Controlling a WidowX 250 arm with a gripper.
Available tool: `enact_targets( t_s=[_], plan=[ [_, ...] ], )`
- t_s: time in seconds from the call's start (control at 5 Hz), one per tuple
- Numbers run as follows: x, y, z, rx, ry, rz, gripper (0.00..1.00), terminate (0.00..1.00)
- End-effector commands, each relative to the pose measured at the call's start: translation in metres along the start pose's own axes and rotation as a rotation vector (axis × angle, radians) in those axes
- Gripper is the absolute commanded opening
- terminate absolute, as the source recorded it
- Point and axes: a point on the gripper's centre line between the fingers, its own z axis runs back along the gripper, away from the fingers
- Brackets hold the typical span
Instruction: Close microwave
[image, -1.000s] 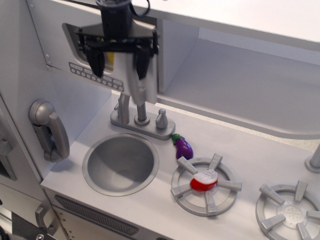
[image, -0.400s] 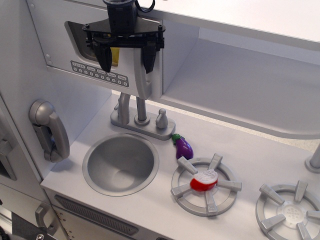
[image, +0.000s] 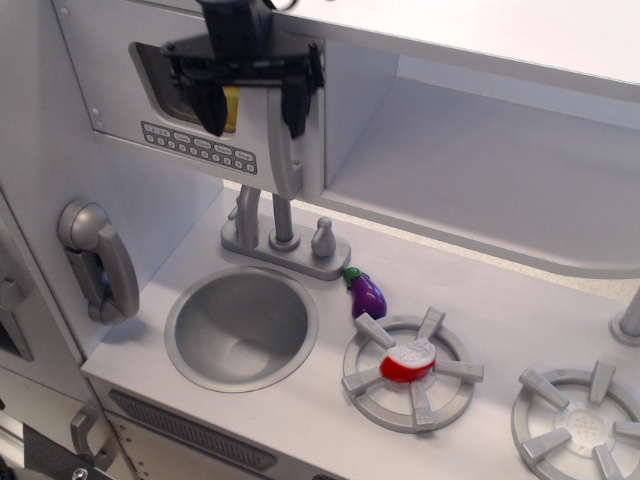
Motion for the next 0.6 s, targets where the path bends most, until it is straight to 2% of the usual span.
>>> enact_targets(
  t_s=[0.0,0.2,0.4],
  plan=[
    [-0.0311,-0.0010,0.0384,-0.037,-0.004,-0.098,1.00,0.00],
    [-0.0393,-0.0050,0.0436,-0.037,0.017,-0.115,1.00,0.00],
    [-0.0393,-0.0050,0.0436,-0.037,0.017,-0.115,1.00,1.00]
  ],
)
